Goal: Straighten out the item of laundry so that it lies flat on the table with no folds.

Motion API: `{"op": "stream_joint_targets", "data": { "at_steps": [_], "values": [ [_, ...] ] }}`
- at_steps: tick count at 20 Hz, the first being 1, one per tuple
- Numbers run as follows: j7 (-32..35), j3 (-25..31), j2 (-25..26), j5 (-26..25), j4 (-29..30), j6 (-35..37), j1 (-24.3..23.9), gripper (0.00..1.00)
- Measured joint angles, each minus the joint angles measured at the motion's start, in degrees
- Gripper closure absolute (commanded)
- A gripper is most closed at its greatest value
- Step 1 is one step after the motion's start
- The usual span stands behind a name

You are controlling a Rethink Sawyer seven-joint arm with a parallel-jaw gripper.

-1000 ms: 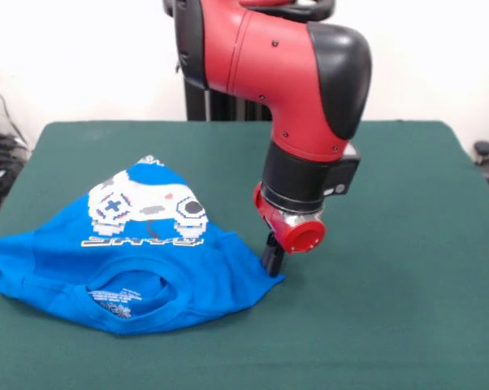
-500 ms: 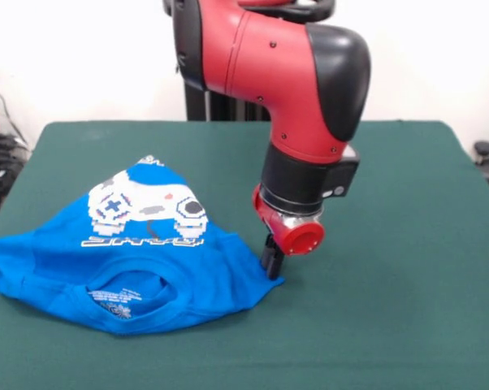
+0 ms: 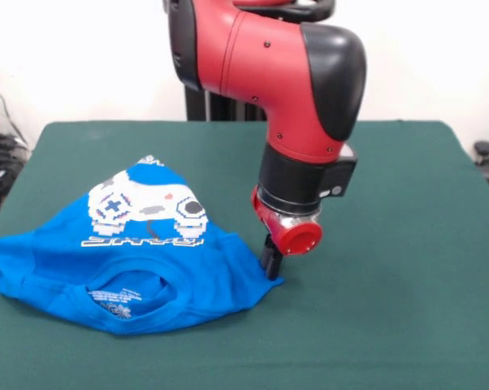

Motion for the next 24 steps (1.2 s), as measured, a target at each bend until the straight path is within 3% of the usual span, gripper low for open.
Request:
{"op": "stream_joint_targets", "data": {
  "at_steps": [24],
  "values": [
    [0.00,4.48,-1.90,-0.01,1.88,-0.09,-4.72,0.00]
  ]
}}
